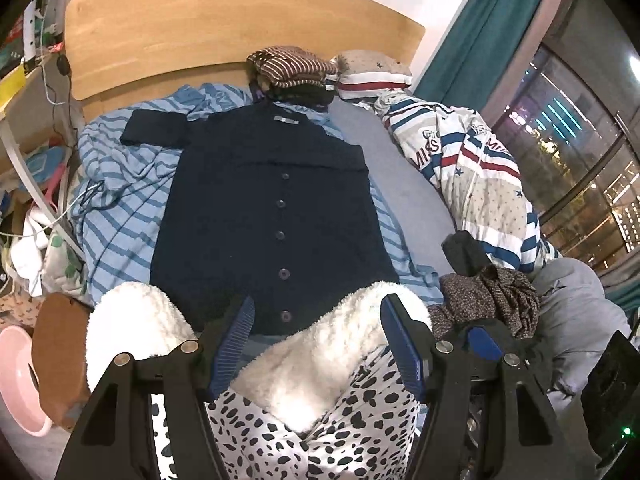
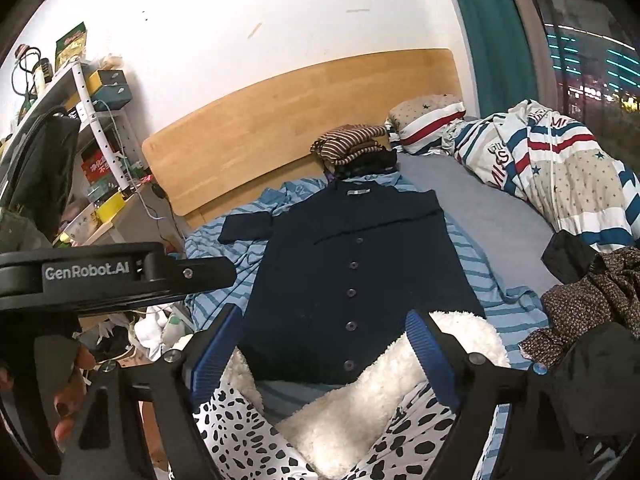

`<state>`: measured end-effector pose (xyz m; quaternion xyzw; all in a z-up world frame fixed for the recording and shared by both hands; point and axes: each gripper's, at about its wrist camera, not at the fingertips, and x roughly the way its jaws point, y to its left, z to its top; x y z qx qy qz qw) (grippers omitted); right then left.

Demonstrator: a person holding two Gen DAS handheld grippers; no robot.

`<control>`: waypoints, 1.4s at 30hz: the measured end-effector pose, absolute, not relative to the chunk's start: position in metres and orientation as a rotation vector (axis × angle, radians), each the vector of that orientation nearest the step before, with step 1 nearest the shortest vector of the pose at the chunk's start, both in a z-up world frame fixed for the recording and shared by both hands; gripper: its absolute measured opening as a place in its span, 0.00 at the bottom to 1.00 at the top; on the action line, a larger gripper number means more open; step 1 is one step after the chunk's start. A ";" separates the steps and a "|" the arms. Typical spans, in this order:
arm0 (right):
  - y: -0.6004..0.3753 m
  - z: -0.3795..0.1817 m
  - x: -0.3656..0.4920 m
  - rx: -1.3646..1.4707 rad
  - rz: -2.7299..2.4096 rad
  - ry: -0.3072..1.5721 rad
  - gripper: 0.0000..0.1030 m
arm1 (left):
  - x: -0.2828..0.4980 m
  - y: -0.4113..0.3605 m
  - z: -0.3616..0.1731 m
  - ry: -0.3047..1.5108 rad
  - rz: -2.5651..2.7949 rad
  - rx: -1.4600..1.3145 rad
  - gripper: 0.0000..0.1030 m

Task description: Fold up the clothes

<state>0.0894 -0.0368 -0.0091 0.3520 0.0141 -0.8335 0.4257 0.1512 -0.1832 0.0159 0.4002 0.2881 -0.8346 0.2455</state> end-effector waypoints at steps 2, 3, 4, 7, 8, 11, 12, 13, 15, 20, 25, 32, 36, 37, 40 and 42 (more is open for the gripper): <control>-0.035 -0.010 0.088 0.882 -2.088 0.038 0.84 | 0.151 -0.183 0.013 0.793 -2.275 1.098 0.65; -0.035 -0.011 0.088 0.883 -2.088 0.043 0.84 | 0.151 -0.182 0.012 0.798 -2.273 1.101 0.65; -0.036 -0.011 0.087 0.884 -2.087 0.047 0.84 | 0.151 -0.182 0.010 0.802 -2.270 1.105 0.65; -0.037 -0.013 0.086 0.883 -2.084 0.054 0.84 | 0.151 -0.182 0.008 0.813 -2.273 1.106 0.65; -0.037 -0.014 0.086 0.885 -2.085 0.058 0.84 | 0.152 -0.183 0.007 0.818 -2.271 1.104 0.65; -0.038 -0.019 0.082 0.910 -2.095 0.064 0.84 | 0.152 -0.183 0.004 0.834 -2.265 1.102 0.65; -0.037 -0.020 0.081 0.918 -2.097 0.059 0.84 | 0.152 -0.182 0.003 0.837 -2.265 1.103 0.65; -0.037 -0.021 0.080 0.924 -2.099 0.055 0.84 | 0.152 -0.182 0.002 0.839 -2.266 1.103 0.65; -0.037 -0.022 0.079 0.930 -2.103 0.053 0.84 | 0.152 -0.181 0.002 0.843 -2.266 1.102 0.65; -0.038 -0.025 0.078 0.928 -2.116 0.087 0.84 | 0.155 -0.182 -0.001 0.847 -2.261 1.101 0.64; -0.039 -0.029 0.077 0.945 -2.111 0.093 0.84 | 0.158 -0.183 -0.002 0.850 -2.247 1.095 0.64; -0.044 -0.041 0.074 0.994 -2.089 0.110 0.84 | 0.161 -0.186 -0.007 0.843 -2.245 1.107 0.65; -0.051 -0.052 0.073 1.045 -2.062 0.115 0.84 | 0.160 -0.190 -0.013 0.848 -2.231 1.127 0.64; -0.053 -0.055 0.073 1.057 -2.055 0.117 0.84 | 0.159 -0.192 -0.014 0.849 -2.226 1.132 0.64; -0.059 -0.062 0.072 1.085 -2.050 0.140 0.84 | 0.158 -0.196 -0.017 0.850 -2.216 1.142 0.64; -0.061 -0.067 0.072 1.102 -2.046 0.152 0.84 | 0.157 -0.196 -0.019 0.856 -2.209 1.145 0.64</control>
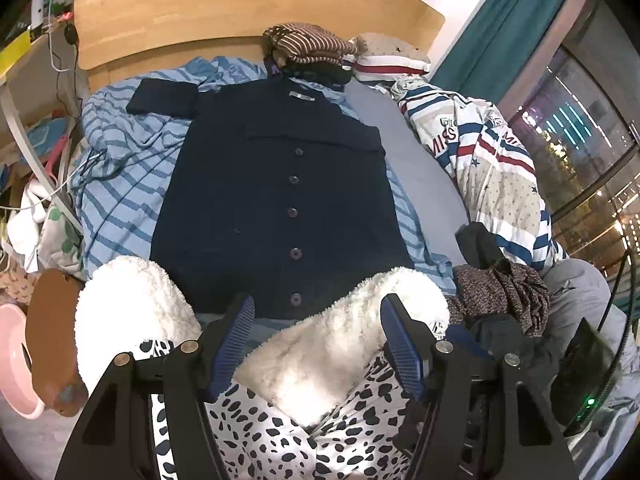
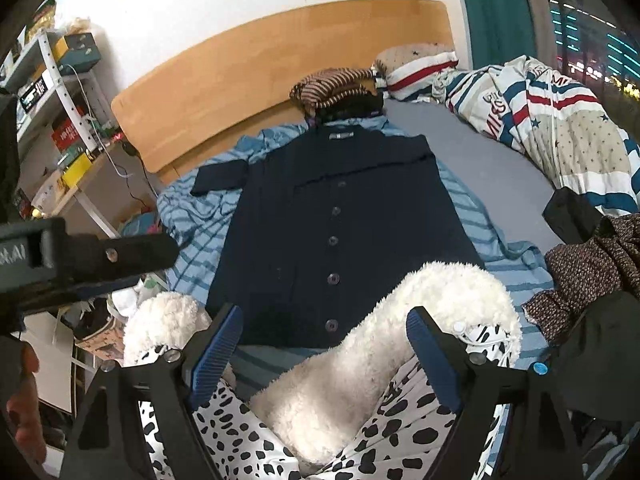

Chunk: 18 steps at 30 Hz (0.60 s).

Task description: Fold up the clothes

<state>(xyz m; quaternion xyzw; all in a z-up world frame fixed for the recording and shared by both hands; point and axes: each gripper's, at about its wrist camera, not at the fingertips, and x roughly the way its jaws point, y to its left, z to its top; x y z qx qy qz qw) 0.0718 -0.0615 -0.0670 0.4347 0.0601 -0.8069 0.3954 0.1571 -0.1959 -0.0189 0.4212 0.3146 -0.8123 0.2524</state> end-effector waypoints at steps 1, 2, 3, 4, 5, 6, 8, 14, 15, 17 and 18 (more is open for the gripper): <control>-0.063 -0.069 0.072 1.110 -2.043 0.158 0.84 | 0.157 -0.196 -0.020 0.858 -2.205 1.147 0.64; -0.063 -0.070 0.072 1.114 -2.041 0.160 0.84 | 0.157 -0.196 -0.020 0.859 -2.204 1.148 0.64; -0.064 -0.071 0.073 1.118 -2.038 0.163 0.84 | 0.157 -0.196 -0.021 0.860 -2.202 1.149 0.64; -0.064 -0.072 0.073 1.122 -2.036 0.166 0.84 | 0.157 -0.197 -0.021 0.858 -2.200 1.150 0.64; -0.064 -0.072 0.073 1.121 -2.035 0.166 0.84 | 0.158 -0.197 -0.021 0.857 -2.197 1.150 0.64; -0.064 -0.071 0.073 1.120 -2.037 0.166 0.84 | 0.158 -0.197 -0.021 0.855 -2.194 1.150 0.64; -0.063 -0.071 0.073 1.122 -2.039 0.165 0.84 | 0.158 -0.198 -0.021 0.856 -2.188 1.151 0.64; -0.062 -0.068 0.072 1.130 -2.030 0.142 0.84 | 0.165 -0.198 -0.017 0.850 -2.184 1.132 0.64; -0.062 -0.068 0.073 1.130 -2.027 0.142 0.84 | 0.166 -0.198 -0.015 0.846 -2.183 1.125 0.64; -0.063 -0.068 0.075 1.126 -2.024 0.146 0.84 | 0.171 -0.197 -0.011 0.849 -2.199 1.104 0.64; -0.065 -0.069 0.077 1.125 -2.023 0.152 0.84 | 0.173 -0.197 -0.010 0.853 -2.202 1.098 0.64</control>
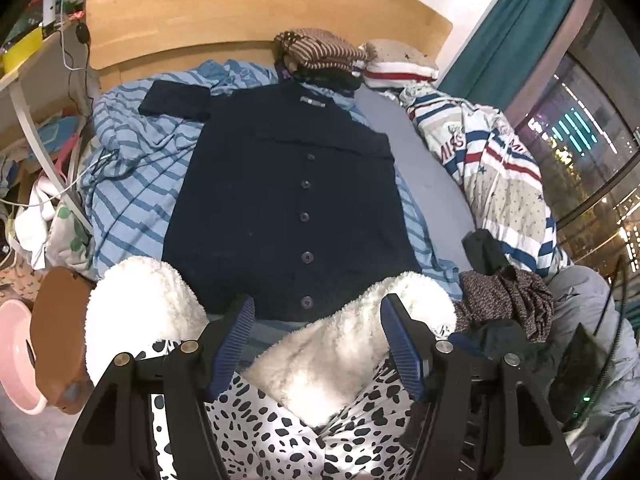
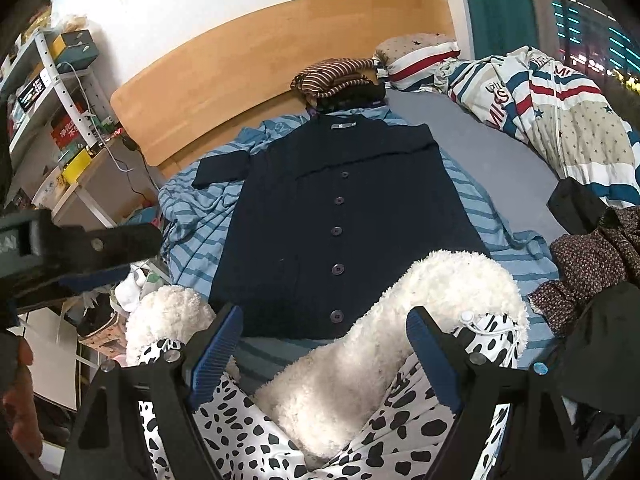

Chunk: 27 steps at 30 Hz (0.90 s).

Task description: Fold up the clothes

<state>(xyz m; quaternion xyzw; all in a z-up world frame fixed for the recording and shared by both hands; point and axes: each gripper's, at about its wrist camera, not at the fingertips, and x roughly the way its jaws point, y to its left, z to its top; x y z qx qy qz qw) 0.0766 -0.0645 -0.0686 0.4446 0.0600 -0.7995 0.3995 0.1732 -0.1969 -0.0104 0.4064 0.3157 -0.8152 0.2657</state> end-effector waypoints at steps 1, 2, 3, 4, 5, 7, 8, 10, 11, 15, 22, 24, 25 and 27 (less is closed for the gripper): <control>-0.066 -0.069 0.078 1.124 -2.021 0.158 0.84 | 0.175 -0.197 -0.010 0.856 -2.203 1.093 0.64; -0.067 -0.070 0.080 1.126 -2.017 0.165 0.84 | 0.177 -0.198 -0.009 0.859 -2.204 1.090 0.65; -0.068 -0.071 0.081 1.127 -2.012 0.169 0.84 | 0.181 -0.200 -0.010 0.865 -2.201 1.083 0.64; -0.069 -0.072 0.083 1.126 -2.005 0.176 0.84 | 0.183 -0.201 -0.011 0.872 -2.197 1.078 0.64; -0.071 -0.073 0.085 1.125 -2.000 0.184 0.84 | 0.186 -0.203 -0.013 0.880 -2.194 1.074 0.64; -0.074 -0.075 0.090 1.123 -1.991 0.200 0.84 | 0.192 -0.208 -0.017 0.905 -2.182 1.063 0.64; -0.075 -0.076 0.092 1.122 -1.985 0.208 0.84 | 0.195 -0.212 -0.020 0.924 -2.175 1.049 0.64; -0.078 -0.078 0.095 1.124 -1.975 0.219 0.84 | 0.202 -0.222 -0.025 0.963 -2.157 1.016 0.64; -0.079 -0.080 0.097 1.127 -1.972 0.222 0.84 | 0.209 -0.231 -0.030 1.004 -2.145 0.985 0.64; -0.089 -0.086 0.100 1.147 -1.936 0.218 0.84 | 0.233 -0.267 -0.050 1.203 -2.116 0.808 0.64; -0.135 -0.068 0.085 0.946 -2.001 0.204 0.84 | 0.256 -0.351 -0.098 1.539 -2.046 0.449 0.64; -0.159 -0.068 0.073 0.956 -1.997 0.217 0.84 | 0.260 -0.372 -0.113 1.608 -2.008 0.367 0.64; -0.170 -0.070 0.068 0.969 -1.988 0.223 0.84 | 0.262 -0.383 -0.120 1.641 -1.989 0.327 0.64; -0.197 -0.079 0.054 1.010 -1.962 0.239 0.84 | 0.262 -0.404 -0.133 1.686 -1.950 0.298 0.64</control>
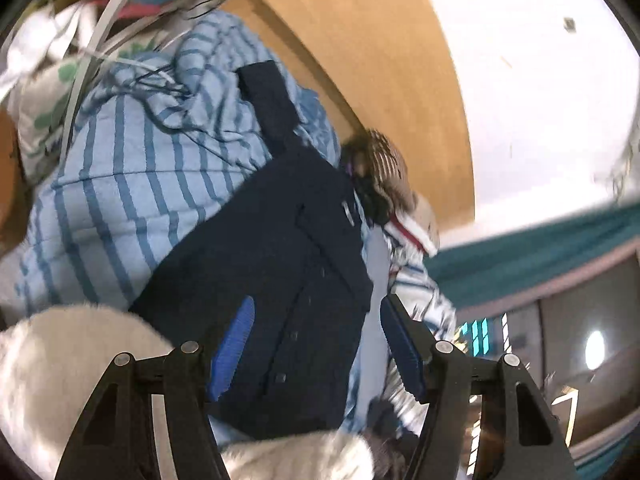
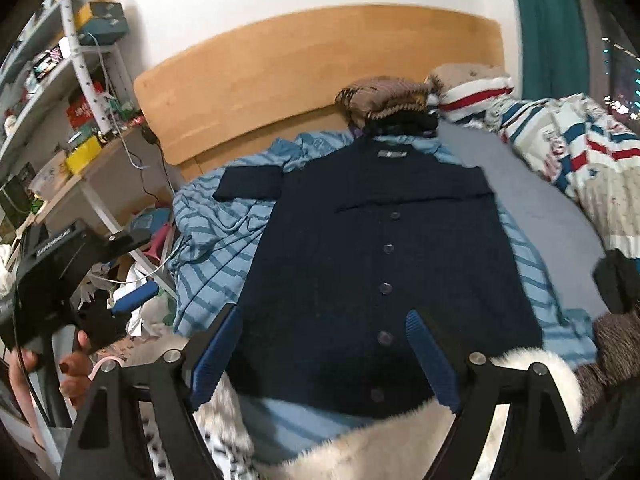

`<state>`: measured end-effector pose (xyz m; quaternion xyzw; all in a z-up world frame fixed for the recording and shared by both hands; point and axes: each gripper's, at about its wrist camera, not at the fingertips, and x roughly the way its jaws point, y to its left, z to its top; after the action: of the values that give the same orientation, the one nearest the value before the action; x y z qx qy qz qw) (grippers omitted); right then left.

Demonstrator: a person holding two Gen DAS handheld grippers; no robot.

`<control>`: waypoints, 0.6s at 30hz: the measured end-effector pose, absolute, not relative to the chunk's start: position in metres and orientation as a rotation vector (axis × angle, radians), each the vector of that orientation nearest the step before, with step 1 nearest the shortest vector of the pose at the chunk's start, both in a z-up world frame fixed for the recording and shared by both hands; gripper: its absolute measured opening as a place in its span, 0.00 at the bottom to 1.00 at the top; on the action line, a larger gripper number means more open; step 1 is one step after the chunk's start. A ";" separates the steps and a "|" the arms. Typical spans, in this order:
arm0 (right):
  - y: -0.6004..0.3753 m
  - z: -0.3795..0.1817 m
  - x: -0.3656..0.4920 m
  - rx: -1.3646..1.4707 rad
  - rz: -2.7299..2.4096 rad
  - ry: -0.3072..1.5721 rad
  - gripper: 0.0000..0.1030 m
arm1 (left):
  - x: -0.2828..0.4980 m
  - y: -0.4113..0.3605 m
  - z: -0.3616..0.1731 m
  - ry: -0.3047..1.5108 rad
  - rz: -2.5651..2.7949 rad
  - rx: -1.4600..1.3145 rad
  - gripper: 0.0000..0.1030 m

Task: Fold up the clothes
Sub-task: 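Lower the left gripper onto the cardigan sleeve cuff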

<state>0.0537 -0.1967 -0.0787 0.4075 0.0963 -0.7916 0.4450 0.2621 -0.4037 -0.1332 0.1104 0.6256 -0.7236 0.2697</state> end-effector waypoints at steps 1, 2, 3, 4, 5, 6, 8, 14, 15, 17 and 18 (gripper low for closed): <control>-0.207 -0.084 0.050 1.029 -1.954 0.247 0.84 | 0.262 -0.412 -0.139 1.705 -1.930 0.287 0.64; -0.216 -0.090 0.046 1.053 -1.944 0.257 0.84 | 0.259 -0.421 -0.144 1.721 -1.911 0.282 0.64; -0.225 -0.098 0.041 1.081 -1.931 0.267 0.84 | 0.255 -0.431 -0.149 1.736 -1.891 0.279 0.64; -0.233 -0.108 0.036 1.115 -1.914 0.270 0.84 | 0.251 -0.440 -0.154 1.751 -1.870 0.276 0.64; -0.240 -0.117 0.032 1.149 -1.896 0.272 0.84 | 0.247 -0.450 -0.159 1.765 -1.850 0.273 0.64; -0.247 -0.127 0.027 1.180 -1.880 0.273 0.84 | 0.240 -0.460 -0.162 1.768 -1.842 0.265 0.64; -0.255 -0.141 0.019 1.228 -1.852 0.263 0.83 | 0.222 -0.485 -0.166 1.760 -1.811 0.246 0.64; -0.296 -0.155 -0.023 1.291 -1.868 0.229 0.81 | 0.161 -0.558 -0.188 1.777 -1.704 0.255 0.64; -0.303 -0.155 -0.032 1.301 -1.879 0.206 0.82 | 0.152 -0.569 -0.193 1.754 -1.705 0.300 0.64; -0.315 -0.157 -0.048 1.318 -1.900 0.158 0.82 | 0.133 -0.591 -0.203 1.695 -1.706 0.392 0.64; -0.321 -0.160 -0.055 1.324 -1.904 0.132 0.82 | 0.131 -0.599 -0.209 1.698 -1.698 0.370 0.64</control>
<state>-0.0548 -0.3212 -0.1602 0.5227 0.0519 -0.7521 0.3980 0.1309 -0.5992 -0.2091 0.1428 0.6552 -0.6549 0.3485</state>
